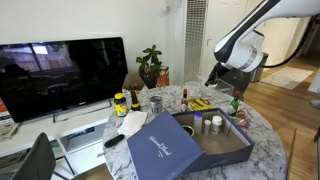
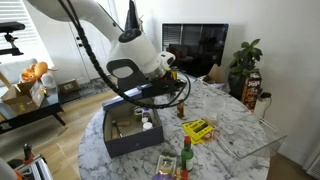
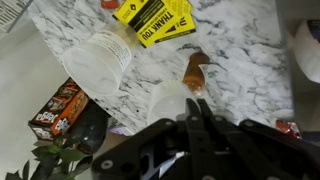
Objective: Pick up the clear measuring spoon and put it in the clear cup
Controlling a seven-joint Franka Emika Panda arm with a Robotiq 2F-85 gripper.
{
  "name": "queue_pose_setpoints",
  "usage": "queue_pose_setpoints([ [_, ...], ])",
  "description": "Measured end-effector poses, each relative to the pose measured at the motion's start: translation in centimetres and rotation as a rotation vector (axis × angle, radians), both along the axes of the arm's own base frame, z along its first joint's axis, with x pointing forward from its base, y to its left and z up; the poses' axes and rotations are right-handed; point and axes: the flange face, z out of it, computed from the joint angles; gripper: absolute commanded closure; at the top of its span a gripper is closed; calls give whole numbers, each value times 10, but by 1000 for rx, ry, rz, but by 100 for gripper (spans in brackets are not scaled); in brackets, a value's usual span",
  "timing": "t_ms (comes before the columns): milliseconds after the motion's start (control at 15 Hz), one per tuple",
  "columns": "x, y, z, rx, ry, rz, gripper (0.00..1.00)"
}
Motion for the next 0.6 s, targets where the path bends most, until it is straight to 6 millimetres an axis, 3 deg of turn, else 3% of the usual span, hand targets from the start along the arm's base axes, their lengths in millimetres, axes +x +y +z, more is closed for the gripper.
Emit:
queue_pose_setpoints([
  [133, 28, -25, -4, -61, 28, 35, 99],
  [267, 57, -44, 17, -102, 10, 50, 96],
  [400, 78, -47, 44, -108, -27, 64, 96],
  [600, 83, -43, 49, -101, -39, 63, 99],
])
